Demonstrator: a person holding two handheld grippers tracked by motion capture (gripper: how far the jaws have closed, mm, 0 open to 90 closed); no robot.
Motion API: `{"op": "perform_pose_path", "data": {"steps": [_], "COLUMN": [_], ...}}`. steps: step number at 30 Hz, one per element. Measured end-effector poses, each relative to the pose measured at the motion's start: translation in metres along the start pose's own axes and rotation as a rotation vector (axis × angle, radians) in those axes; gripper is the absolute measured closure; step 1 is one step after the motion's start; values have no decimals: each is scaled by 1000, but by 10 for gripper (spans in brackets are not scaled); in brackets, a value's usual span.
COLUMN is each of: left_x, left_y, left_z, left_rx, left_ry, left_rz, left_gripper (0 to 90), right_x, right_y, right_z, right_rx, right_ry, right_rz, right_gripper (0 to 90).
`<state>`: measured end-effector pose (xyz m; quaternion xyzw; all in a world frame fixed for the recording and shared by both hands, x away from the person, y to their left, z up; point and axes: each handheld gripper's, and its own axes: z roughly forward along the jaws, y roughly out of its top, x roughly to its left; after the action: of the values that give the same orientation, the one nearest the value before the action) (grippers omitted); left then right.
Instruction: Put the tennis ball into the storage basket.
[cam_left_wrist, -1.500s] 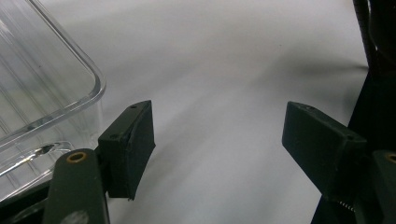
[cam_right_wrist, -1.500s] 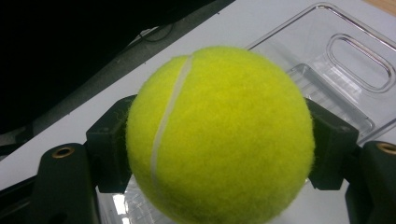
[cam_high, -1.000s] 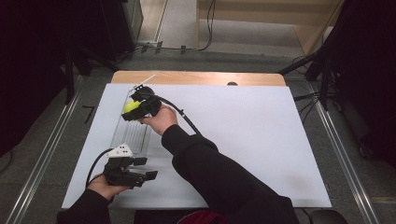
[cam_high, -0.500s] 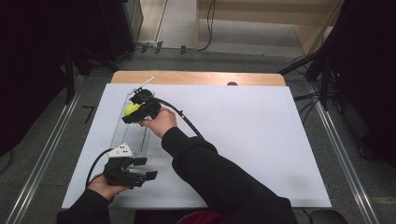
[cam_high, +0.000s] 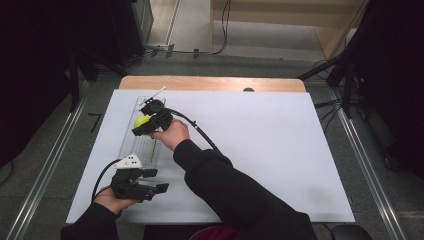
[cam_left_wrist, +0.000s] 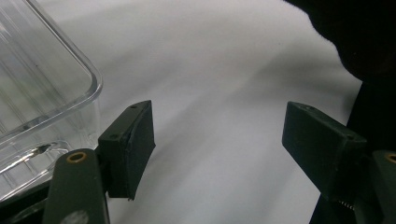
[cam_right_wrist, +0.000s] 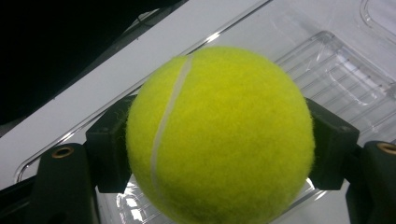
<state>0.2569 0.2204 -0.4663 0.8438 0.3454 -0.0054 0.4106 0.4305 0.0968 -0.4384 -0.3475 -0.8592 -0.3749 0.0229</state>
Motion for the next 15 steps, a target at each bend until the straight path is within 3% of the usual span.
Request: {"op": "perform_pose_path", "data": {"steps": [15], "left_x": [0], "left_y": [0], "left_z": [0], "left_rx": [0], "left_ry": [-2], "left_rz": [-2], "left_gripper": [264], "right_x": [4], "right_y": [-6], "right_z": [12], "right_rx": [26], "right_ry": [-1], "right_rz": [-14], "right_gripper": [223]}}
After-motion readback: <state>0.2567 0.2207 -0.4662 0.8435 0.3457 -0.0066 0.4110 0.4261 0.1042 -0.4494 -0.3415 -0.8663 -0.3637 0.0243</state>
